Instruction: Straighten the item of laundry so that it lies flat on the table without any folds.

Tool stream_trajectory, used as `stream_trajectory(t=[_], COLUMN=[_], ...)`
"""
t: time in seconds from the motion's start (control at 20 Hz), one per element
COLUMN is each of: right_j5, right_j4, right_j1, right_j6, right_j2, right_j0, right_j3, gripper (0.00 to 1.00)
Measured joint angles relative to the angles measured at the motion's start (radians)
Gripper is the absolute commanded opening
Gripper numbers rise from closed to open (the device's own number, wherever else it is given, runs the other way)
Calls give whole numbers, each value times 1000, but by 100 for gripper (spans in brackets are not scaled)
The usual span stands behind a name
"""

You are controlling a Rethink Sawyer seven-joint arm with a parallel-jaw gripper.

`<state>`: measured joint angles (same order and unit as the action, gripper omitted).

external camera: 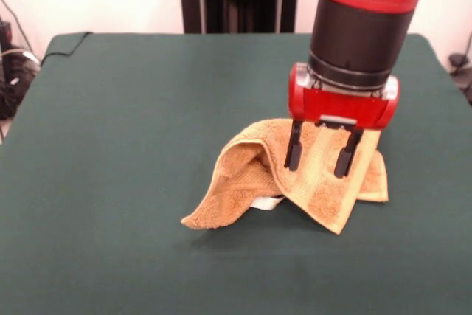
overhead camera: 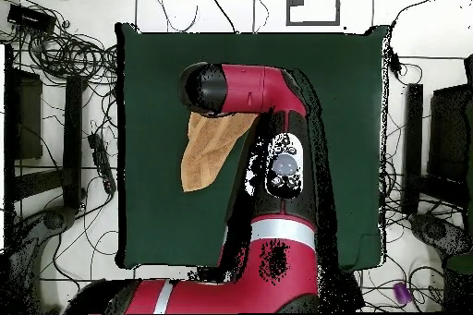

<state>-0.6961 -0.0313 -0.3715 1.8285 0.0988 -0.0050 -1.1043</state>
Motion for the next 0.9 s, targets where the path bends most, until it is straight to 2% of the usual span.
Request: stream_trajectory(t=[0.9], right_j5=[70], right_j4=[2], right_j1=[84], right_j6=[0], right_j2=[18], right_j0=[1], right_j3=[10], gripper=[100])
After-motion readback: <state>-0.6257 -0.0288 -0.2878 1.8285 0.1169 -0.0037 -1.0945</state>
